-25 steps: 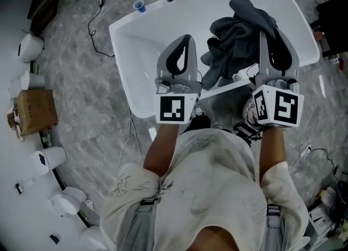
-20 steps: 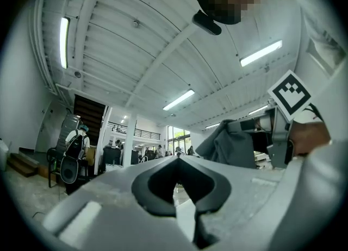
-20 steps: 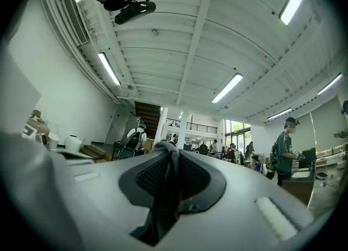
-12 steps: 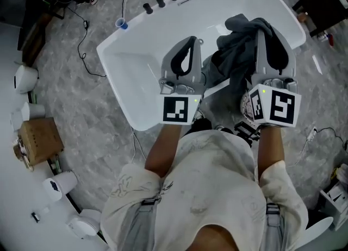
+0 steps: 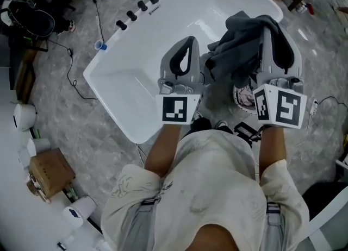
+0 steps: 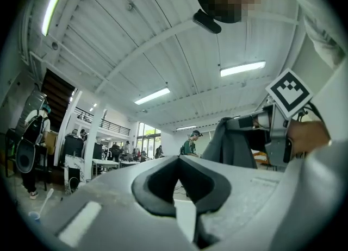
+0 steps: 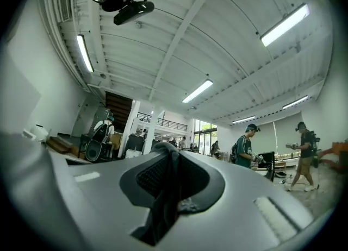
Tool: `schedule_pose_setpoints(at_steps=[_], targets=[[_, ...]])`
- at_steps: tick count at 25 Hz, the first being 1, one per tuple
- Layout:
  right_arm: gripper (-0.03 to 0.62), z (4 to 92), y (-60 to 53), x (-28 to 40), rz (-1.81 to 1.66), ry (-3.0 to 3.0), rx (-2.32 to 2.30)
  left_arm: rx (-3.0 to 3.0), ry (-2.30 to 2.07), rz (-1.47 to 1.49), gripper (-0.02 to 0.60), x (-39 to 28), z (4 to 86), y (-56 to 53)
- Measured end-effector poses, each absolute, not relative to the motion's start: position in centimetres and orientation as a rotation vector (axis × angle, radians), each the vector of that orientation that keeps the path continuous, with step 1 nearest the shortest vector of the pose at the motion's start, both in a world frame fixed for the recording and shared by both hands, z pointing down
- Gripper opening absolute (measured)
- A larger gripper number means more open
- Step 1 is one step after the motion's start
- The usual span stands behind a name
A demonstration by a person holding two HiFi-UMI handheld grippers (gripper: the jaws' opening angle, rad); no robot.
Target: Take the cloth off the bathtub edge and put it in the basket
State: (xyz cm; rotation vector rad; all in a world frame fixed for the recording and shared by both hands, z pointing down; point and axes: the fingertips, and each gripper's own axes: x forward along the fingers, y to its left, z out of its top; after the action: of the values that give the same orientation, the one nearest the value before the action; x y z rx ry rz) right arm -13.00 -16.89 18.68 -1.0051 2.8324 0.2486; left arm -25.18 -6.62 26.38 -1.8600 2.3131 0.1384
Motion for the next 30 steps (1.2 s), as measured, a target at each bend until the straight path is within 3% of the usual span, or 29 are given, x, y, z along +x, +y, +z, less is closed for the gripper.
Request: schedule_pose_setpoints(at_steps=[15, 30], targets=[[0.043, 15.2, -21.6, 1.9, 0.315, 2.632, -1.367, -2.091, 2.092, 0.155, 0.0, -14.6, 24.7, -13.9], [0.043, 17.1, -23.6, 14.8, 0.271, 2.554, -1.505, -2.179, 2.003, 0.117, 0.0, -3.6, 26.1, -16.9]])
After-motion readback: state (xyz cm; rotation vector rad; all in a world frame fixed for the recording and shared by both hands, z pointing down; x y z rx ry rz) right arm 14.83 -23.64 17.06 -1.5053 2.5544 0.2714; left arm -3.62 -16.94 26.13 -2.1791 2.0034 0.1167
